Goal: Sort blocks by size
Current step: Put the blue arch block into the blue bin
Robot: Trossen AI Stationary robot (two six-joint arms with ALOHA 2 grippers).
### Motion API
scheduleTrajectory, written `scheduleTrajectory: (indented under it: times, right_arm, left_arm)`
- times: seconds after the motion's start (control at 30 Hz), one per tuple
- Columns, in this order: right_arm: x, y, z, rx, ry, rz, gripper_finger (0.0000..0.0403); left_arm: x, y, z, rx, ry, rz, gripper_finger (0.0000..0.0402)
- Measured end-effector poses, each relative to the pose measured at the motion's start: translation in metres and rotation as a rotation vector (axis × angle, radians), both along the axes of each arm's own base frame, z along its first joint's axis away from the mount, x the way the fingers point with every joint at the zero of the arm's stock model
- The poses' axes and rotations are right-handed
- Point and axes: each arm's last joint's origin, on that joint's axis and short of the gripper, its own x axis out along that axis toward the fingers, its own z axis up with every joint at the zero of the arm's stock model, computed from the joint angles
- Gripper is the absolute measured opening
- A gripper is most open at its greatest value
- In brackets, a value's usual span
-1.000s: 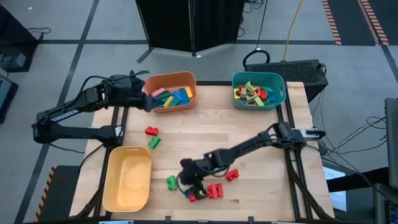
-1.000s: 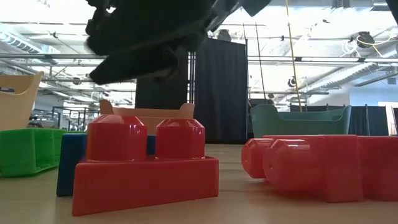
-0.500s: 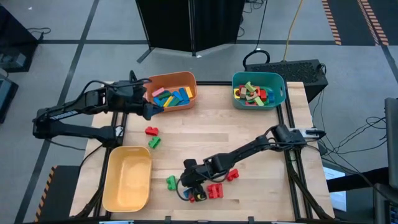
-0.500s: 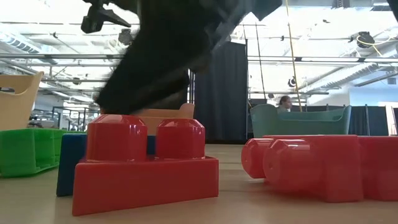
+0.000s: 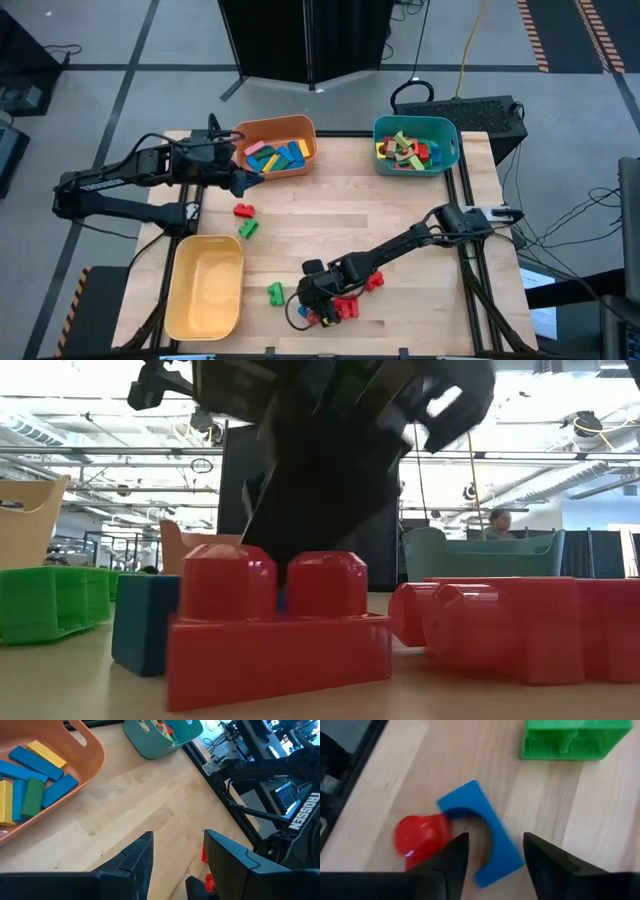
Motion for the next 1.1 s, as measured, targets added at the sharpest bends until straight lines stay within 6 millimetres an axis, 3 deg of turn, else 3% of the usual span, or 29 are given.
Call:
scheduleTrajectory:
  times: [0.33,0.77,1.1]
  right_arm:
    - [0.001,-0.006,-0.003,0.032,0.039,-0.078,0.0077]
    - [0.007,-0.025,0.001,0.035,0.045,-0.292,0.0083]
    - [-0.003,-0.055,0.037,-0.073,0.058,-0.368,0.0083]
  left_arm:
    - [0.000,0.000,0.000,0.010,0.002,-0.004,0.0171]
    - [0.000,0.000,0.000,0.037,0.009,-0.021,0.0171]
    - [0.000,0.000,-0.001,0.059,0.020,-0.039,0.0171]
